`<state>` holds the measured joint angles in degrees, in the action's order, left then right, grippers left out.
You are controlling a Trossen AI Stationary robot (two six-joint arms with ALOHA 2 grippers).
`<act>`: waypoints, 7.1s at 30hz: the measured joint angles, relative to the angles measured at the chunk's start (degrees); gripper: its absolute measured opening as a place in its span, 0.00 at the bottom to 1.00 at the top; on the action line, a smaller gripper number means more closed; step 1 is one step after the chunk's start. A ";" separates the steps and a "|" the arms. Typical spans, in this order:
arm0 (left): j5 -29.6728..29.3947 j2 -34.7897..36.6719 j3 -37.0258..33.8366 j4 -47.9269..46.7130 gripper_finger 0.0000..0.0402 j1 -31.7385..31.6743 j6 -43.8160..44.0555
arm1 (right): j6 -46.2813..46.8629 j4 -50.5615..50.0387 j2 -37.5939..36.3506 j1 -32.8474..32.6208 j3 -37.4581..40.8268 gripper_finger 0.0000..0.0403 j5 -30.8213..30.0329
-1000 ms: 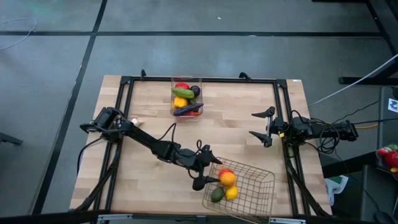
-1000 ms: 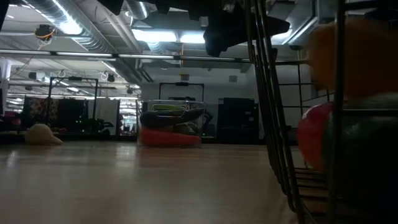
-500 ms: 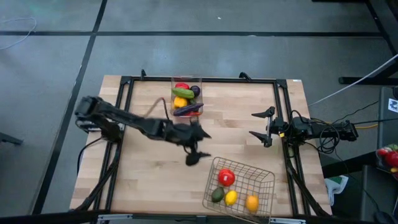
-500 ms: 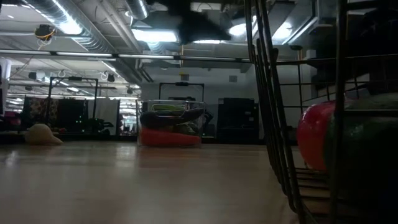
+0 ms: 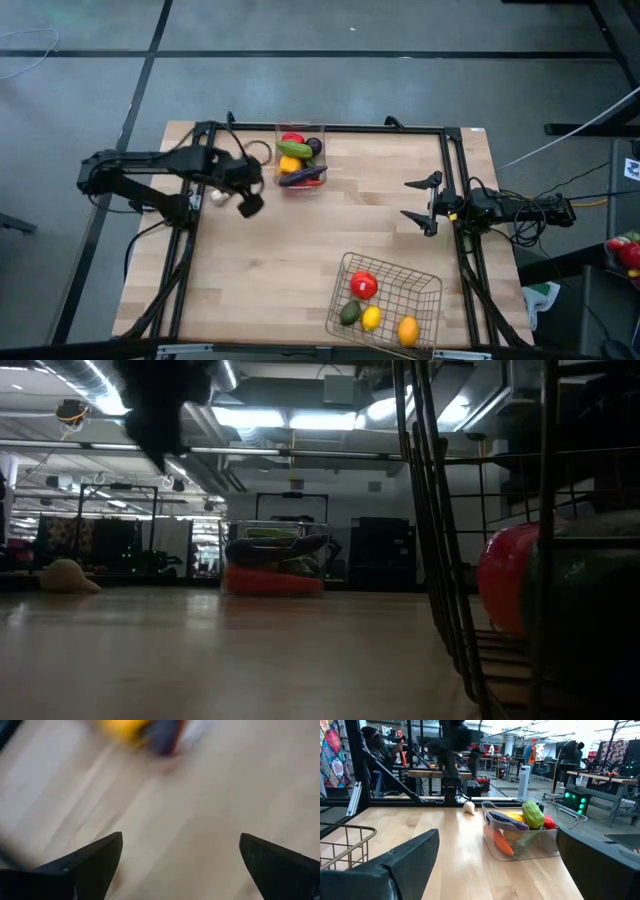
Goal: Sort produce into baskets
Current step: Put the white garlic into the transparent bin, then return to Home Position
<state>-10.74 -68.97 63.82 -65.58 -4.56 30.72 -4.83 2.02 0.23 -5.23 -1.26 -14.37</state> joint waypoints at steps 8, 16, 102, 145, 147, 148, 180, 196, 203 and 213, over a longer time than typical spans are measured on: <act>-2.91 5.92 -9.78 -7.26 0.98 -12.26 6.79 | -0.01 0.04 0.00 0.00 0.00 0.99 0.00; -2.73 5.67 -20.56 -3.12 0.98 -21.47 4.63 | 0.01 0.07 0.00 0.00 0.00 0.99 0.00; 5.61 -2.55 -27.77 8.20 0.46 -31.86 -2.43 | 0.01 0.07 0.00 0.00 -0.04 0.99 0.04; 7.42 5.54 -26.98 62.47 0.47 -23.10 -0.74 | 0.01 0.07 0.01 0.00 -0.07 0.99 0.03; 7.09 3.87 -26.98 64.41 0.47 -21.95 -1.42 | 0.01 0.07 0.00 0.01 -0.07 0.99 0.04; 7.01 2.95 -26.98 65.18 0.47 -21.59 -1.99 | 0.00 0.07 0.01 0.02 -0.05 0.99 0.03; 22.77 4.66 -26.98 79.91 0.76 -27.89 -11.35 | 0.01 0.07 0.00 0.01 -0.07 0.99 0.04; 11.00 30.30 -36.11 74.47 0.55 -19.54 -12.79 | 0.01 0.07 0.01 0.02 -0.07 0.99 0.02; -7.36 32.24 -48.95 98.02 0.27 -4.66 -17.40 | 0.01 0.07 0.00 0.00 -0.07 0.99 0.03; -21.88 36.62 -52.21 95.68 0.03 4.12 -26.55 | 0.01 0.07 0.00 0.02 -0.07 0.99 0.04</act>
<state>-32.62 -32.35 11.62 30.10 -0.44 4.17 -4.82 2.09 0.23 -5.21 -1.32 -14.33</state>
